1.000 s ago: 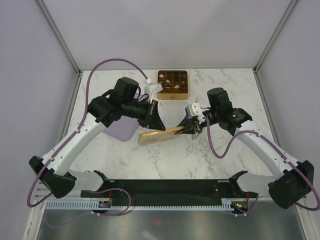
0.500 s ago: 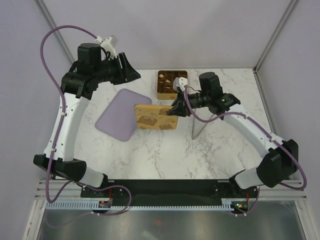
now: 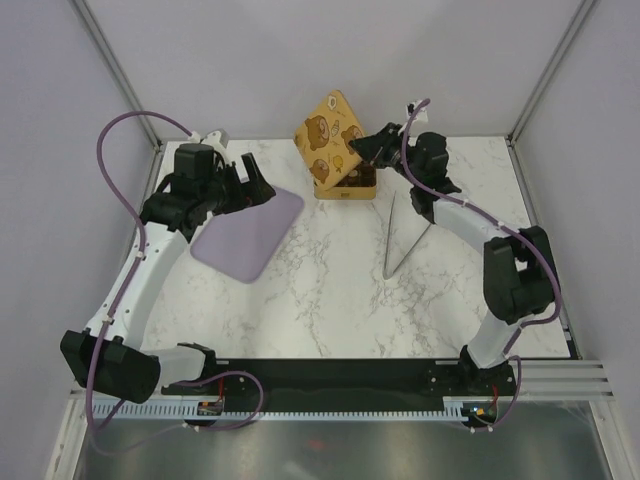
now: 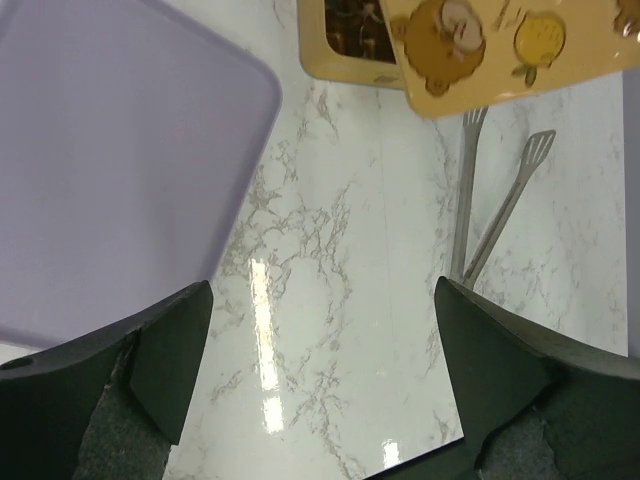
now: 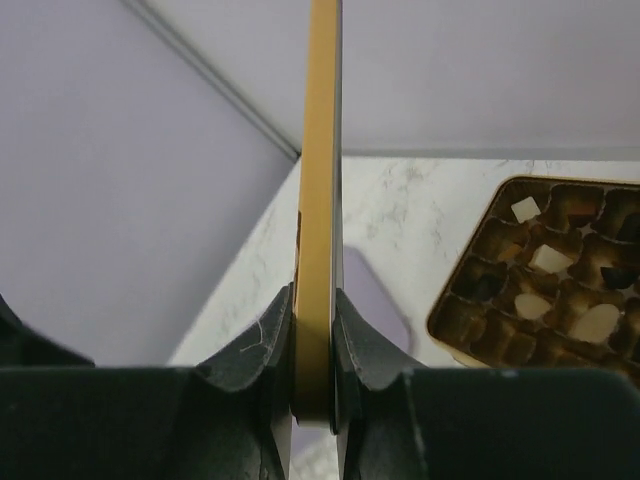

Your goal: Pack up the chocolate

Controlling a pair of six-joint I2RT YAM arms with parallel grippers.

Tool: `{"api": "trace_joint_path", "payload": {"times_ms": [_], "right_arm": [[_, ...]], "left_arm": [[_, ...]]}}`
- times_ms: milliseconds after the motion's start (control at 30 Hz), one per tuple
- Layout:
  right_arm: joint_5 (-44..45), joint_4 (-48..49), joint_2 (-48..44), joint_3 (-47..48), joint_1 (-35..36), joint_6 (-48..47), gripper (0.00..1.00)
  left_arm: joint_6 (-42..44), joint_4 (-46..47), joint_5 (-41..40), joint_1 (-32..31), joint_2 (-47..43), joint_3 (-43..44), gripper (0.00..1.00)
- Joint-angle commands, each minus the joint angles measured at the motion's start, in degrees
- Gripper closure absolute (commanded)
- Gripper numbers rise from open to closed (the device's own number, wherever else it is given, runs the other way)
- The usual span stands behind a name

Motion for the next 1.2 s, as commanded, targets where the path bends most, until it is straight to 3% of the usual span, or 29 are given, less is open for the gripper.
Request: {"api": "trace_joint_path", "payload": {"times_ms": [0, 233, 567, 1167], "right_arm": [[16.7, 18.2, 5.6, -0.8, 0.7, 22.7, 1.00], [27.8, 29.8, 15.1, -0.8, 3.4, 31.4, 1.00], [37.2, 32.2, 19.0, -4.0, 4.4, 35.4, 1.00], [33.6, 32.8, 24.5, -4.5, 2.7, 37.8, 1.00]], "left_arm": [[-1.2, 6.4, 1.5, -0.1, 1.4, -1.8, 0.00], [-0.3, 6.3, 4.3, -0.1, 2.1, -1.9, 0.00], [-0.3, 6.3, 4.3, -0.1, 1.6, -2.3, 0.00], [2.3, 6.4, 6.6, -0.1, 2.0, -2.3, 0.00]]}}
